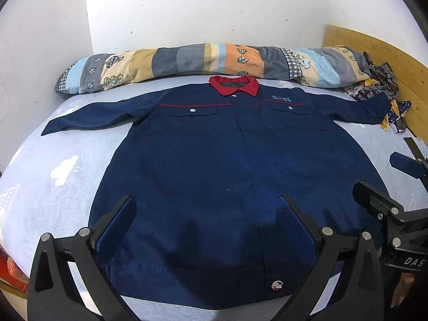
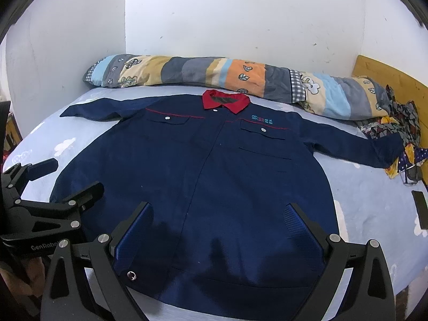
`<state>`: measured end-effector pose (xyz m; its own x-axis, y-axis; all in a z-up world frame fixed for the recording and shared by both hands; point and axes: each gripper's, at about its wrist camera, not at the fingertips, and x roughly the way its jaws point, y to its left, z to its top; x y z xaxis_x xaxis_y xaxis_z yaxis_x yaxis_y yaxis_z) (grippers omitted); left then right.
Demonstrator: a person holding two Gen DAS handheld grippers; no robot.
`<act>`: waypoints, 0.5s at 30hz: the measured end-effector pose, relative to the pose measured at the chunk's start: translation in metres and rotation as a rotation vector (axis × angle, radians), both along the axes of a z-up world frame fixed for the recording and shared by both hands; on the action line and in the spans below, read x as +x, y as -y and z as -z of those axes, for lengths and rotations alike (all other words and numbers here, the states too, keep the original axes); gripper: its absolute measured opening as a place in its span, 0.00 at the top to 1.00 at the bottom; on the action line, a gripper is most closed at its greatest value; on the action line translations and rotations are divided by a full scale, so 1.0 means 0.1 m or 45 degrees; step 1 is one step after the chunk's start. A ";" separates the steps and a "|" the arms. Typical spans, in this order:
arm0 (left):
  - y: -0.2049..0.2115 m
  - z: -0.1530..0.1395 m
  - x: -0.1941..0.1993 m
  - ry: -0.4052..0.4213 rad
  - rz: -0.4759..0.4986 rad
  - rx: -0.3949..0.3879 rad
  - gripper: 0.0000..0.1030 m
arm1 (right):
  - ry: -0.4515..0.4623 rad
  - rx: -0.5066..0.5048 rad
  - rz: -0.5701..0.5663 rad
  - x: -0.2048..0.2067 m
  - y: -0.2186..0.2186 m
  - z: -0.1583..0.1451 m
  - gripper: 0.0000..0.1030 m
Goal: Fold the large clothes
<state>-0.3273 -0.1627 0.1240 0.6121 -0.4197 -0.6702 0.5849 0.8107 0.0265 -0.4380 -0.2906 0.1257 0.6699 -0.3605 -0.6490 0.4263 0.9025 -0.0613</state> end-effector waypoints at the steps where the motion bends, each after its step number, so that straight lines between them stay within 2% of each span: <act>1: 0.00 0.00 0.00 0.002 -0.001 0.000 0.00 | 0.000 0.000 -0.001 0.01 0.00 0.00 0.04; 7: -0.01 0.00 0.01 -0.003 -0.001 -0.007 0.00 | -0.036 -0.024 -0.004 0.04 -0.05 -0.01 0.04; 15: 0.00 0.01 0.01 -0.005 0.003 -0.004 0.00 | -0.030 -0.025 -0.004 0.01 -0.04 0.00 0.04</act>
<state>-0.3262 -0.1624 0.1230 0.6083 -0.4233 -0.6714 0.5870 0.8093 0.0215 -0.4366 -0.2867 0.1257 0.6559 -0.3712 -0.6573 0.4219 0.9023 -0.0886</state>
